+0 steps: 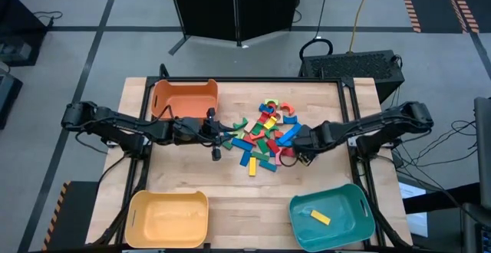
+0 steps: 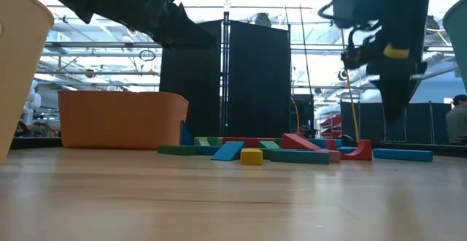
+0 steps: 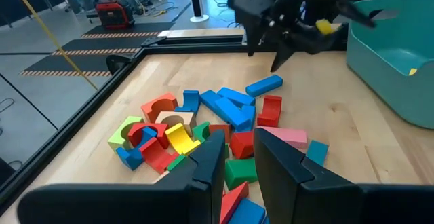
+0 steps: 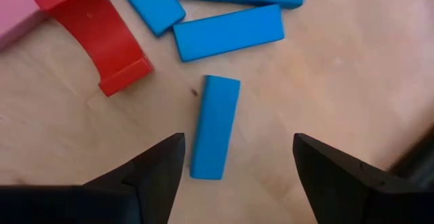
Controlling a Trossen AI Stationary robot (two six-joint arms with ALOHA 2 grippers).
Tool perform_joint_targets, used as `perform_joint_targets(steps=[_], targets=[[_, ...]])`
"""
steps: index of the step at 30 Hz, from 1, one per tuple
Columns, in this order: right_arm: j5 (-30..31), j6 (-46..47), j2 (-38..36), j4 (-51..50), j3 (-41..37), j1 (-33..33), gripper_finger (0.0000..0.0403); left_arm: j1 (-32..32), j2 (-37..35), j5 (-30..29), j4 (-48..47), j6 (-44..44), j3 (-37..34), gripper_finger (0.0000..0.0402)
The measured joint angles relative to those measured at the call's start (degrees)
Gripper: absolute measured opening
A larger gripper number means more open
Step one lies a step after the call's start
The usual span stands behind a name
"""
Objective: Sort blocks by size
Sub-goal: Put the blue rectangular block into the blue bin
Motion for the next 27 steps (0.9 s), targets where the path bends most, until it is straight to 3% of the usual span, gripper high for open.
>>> perform_joint_targets(steps=[19, 27], targets=[[-8.1, -4.9, -0.1, 16.6, -12.8, -6.4, 0.0261, 0.0, 0.0, -0.2, 0.1, 0.1, 0.0, 0.0080], [-8.5, -4.8, 0.0, 16.7, -12.9, -6.4, 0.0198, 0.0, 0.0, -0.4, 0.1, 0.1, 0.0, 0.0080]])
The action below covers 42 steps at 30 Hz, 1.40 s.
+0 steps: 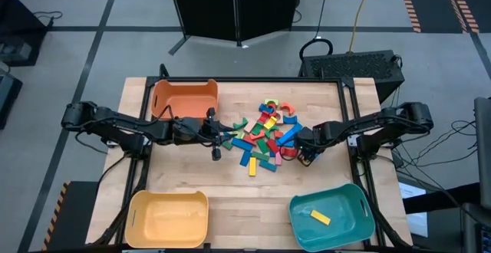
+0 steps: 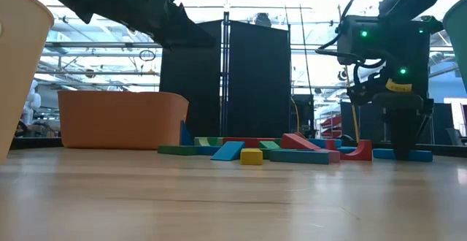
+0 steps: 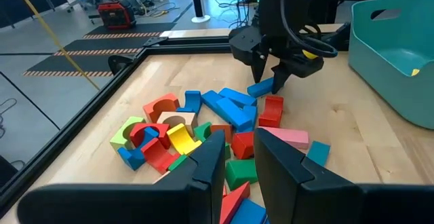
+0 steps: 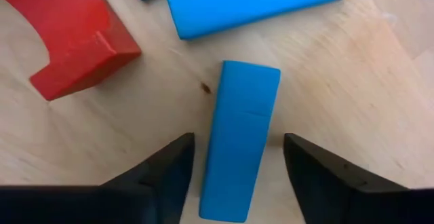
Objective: Sort blocks by size
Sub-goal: Put the blue rectangular block into the blue bin
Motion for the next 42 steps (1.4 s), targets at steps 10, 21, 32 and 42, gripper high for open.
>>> perform_joint_targets(steps=[10, 21, 32, 42], targets=[[0.0, 0.1, 0.0, -0.1, 0.0, 0.0, 0.0104, 0.0, 0.0, 0.0, 0.0, 0.0, 0.0, 0.0080], [-0.9, 1.6, -3.6, -2.6, 0.2, 1.6, 0.0095, 0.0, 0.0, 0.0, 0.0, 0.0, 0.0, 0.0080], [-2.3, 10.6, -14.1, -7.3, 0.3, 7.4, 0.0095, 0.0, 0.0, 0.0, 0.0, 0.0, 0.0, 0.0080], [-2.8, 21.4, -19.6, -7.2, 0.3, 15.5, 0.0095, 0.0, 0.0, 0.0, 0.0, 0.0, 0.0, 0.0080]])
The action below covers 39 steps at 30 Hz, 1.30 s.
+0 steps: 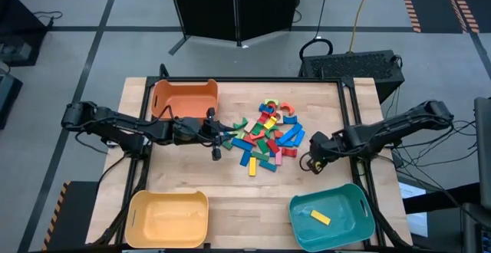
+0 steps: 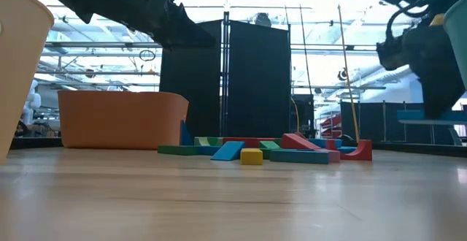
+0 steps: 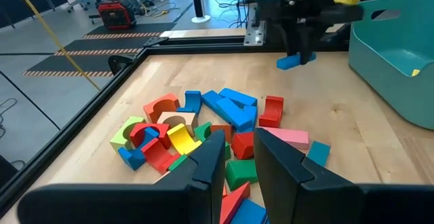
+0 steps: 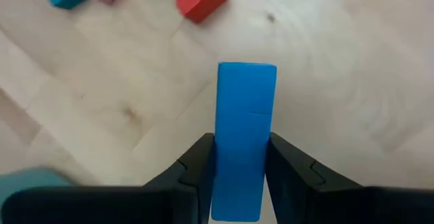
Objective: Sort blocks by size
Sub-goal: Put the blue rectangular block into the blue bin
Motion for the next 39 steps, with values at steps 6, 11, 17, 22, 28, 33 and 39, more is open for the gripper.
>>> perform_joint_targets(steps=[6, 11, 17, 22, 28, 33, 39], targets=[[0.0, 5.4, -0.6, 1.9, 0.0, 4.7, 0.0096, 0.0, 0.0, 0.0, 0.0, 0.0, 0.0, 0.0080], [0.4, 7.3, -0.2, 1.8, 4.0, 8.0, 0.0096, 0.0, 0.0, 0.0, 0.0, 0.0, 0.0, 0.0080], [5.0, 7.8, -0.3, 1.4, 10.3, 10.8, 0.0096, 0.0, 0.0, 0.0, 0.0, 0.0, 0.0, 0.0080], [5.8, 9.4, 0.8, 1.5, 12.4, 13.5, 0.0096, 0.0, 0.0, 0.0, 0.0, 0.0, 0.0, 0.0080], [6.1, 13.2, 4.5, 2.2, 12.4, 18.2, 0.0096, 0.0, 0.0, 0.0, 0.0, 0.0, 0.0, 0.0080], [6.1, 17.1, 7.3, 4.9, 12.4, 22.3, 0.0096, 0.0, 0.0, 0.0, 0.0, 0.0, 0.0, 0.0080], [6.0, 22.3, 9.8, 7.6, 12.4, 26.5, 0.0096, 0.0, 0.0, 0.0, 0.1, 0.0, 0.0, 0.0080]])
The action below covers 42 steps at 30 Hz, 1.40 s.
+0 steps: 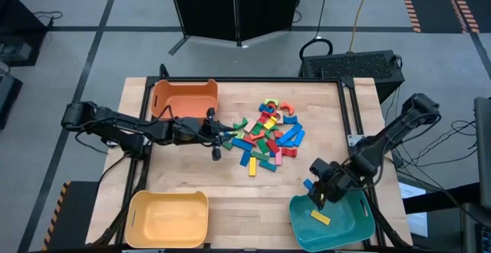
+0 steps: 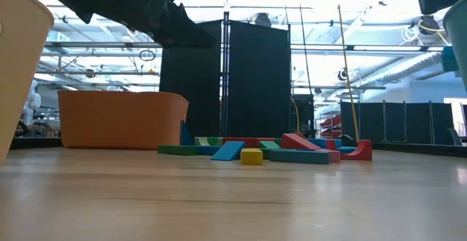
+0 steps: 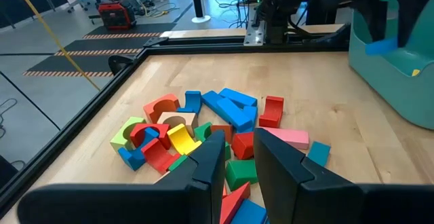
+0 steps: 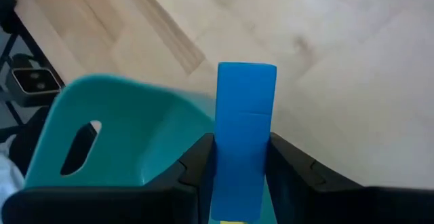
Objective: Sort blocks by size
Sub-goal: Put the blue rectangular block into the blue bin
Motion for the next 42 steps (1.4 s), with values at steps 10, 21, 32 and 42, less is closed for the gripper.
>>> perform_joint_targets(steps=[10, 21, 32, 42], targets=[[0.1, 2.4, 7.2, -1.8, 9.6, 4.3, 0.0096, 0.0, 0.0, 0.0, 0.1, 0.0, 0.0, 0.0080], [-8.0, 2.7, 19.5, -5.9, 16.3, 9.0, 0.0096, -0.3, 0.0, 0.0, 0.5, -0.1, 0.0, 0.0080], [-10.2, 5.0, 25.0, -6.9, 16.3, 13.4, 0.0096, -0.6, 0.0, 0.0, 0.5, -0.1, 0.0, 0.0080], [-9.8, 4.6, 26.5, -8.3, 14.6, 13.2, 0.0104, -0.7, 0.0, 0.0, 0.5, 0.0, 0.0, 0.0080]])
